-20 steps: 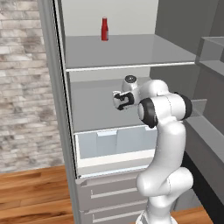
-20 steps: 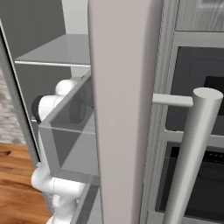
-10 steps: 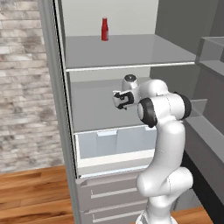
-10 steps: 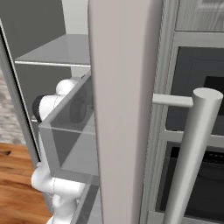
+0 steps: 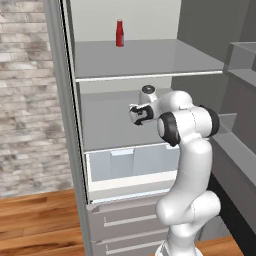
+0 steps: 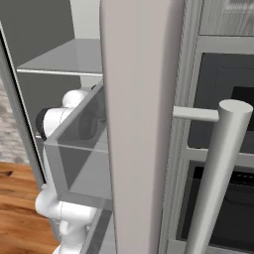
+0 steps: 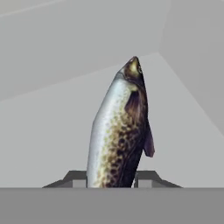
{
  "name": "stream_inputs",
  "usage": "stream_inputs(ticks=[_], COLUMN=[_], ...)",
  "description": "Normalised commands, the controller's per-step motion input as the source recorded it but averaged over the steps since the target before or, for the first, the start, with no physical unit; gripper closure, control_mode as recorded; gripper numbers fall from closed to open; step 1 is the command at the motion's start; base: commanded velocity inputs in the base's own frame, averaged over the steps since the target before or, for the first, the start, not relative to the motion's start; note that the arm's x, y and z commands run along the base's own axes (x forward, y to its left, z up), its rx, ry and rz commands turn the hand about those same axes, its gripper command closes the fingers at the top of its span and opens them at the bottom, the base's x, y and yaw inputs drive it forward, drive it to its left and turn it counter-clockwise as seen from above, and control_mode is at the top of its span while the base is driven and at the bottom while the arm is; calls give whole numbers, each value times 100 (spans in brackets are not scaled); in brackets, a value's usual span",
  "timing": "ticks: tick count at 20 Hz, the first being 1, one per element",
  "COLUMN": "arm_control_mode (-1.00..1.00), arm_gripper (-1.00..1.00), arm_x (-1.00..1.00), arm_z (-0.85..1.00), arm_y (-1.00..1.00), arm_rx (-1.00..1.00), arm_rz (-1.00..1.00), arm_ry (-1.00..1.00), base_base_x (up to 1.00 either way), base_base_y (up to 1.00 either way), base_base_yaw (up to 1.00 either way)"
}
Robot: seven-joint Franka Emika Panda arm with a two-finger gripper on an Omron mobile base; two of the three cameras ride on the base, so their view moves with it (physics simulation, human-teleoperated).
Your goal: Take the fish out of the fridge, briefly rinse it in the sink, and place it on the tray next to the sink.
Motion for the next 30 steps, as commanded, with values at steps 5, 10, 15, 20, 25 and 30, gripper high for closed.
stream_inputs(ticks=[5, 10, 15, 20, 25, 30], arm_control_mode=[-100, -100, -100, -100, -100, -100], arm_gripper=[100, 100, 100, 100, 100, 100], arm_x=[-88, -100, -100, -100, -94, -100], arm_z=[85, 28, 30, 100, 99, 66], arm_y=[18, 19, 10, 0, -4, -1], arm_rx=[0, -4, -2, 6, 12, 8], arm_rz=[0, 0, 0, -3, -4, 0], arm_ry=[-15, -21, -16, 4, 25, 14], base_base_x=[0, 0, 0, 0, 0, 0], base_base_y=[0, 0, 0, 0, 0, 0], base_base_yaw=[0, 0, 0, 0, 0, 0])
